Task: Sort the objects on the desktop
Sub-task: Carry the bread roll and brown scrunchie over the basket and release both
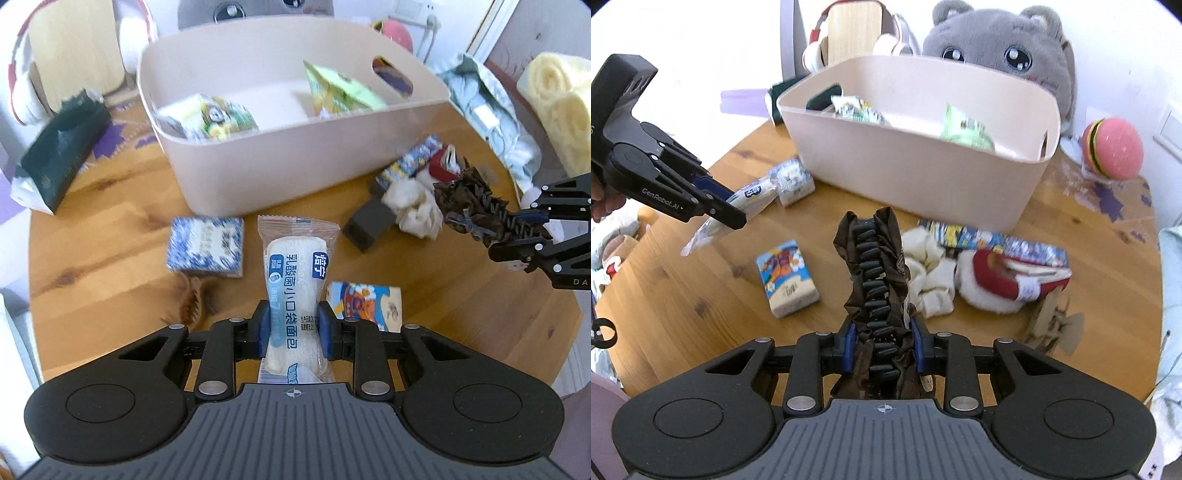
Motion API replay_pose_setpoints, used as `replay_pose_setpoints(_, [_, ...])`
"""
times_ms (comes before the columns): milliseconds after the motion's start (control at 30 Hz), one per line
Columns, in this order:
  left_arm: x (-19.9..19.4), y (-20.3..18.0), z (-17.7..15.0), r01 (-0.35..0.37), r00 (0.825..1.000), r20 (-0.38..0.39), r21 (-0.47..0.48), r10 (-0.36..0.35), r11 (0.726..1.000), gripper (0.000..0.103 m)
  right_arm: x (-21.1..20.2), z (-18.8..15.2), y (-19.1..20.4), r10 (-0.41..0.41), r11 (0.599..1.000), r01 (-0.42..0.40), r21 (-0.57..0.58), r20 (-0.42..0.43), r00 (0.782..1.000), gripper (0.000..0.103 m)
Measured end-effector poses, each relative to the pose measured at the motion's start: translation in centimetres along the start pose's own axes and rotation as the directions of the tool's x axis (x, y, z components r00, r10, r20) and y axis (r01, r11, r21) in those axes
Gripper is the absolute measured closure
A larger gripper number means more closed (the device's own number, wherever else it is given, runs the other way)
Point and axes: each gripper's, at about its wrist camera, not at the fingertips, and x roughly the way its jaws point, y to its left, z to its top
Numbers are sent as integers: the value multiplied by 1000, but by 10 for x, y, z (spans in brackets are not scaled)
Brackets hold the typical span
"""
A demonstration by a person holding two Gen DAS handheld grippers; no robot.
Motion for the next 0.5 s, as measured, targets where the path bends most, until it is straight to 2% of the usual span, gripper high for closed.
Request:
replay_pose_setpoints(267, [-36,5,20,-10,995,96,0,10,1000,77,-26,22,-8,-31,999,32,-16,72,997,75])
replay_pose_setpoints(500, [-65,16,45,-8,981,193,-18,12,1000,77,-43,47,-18,-64,998,66,-14,140,988,75])
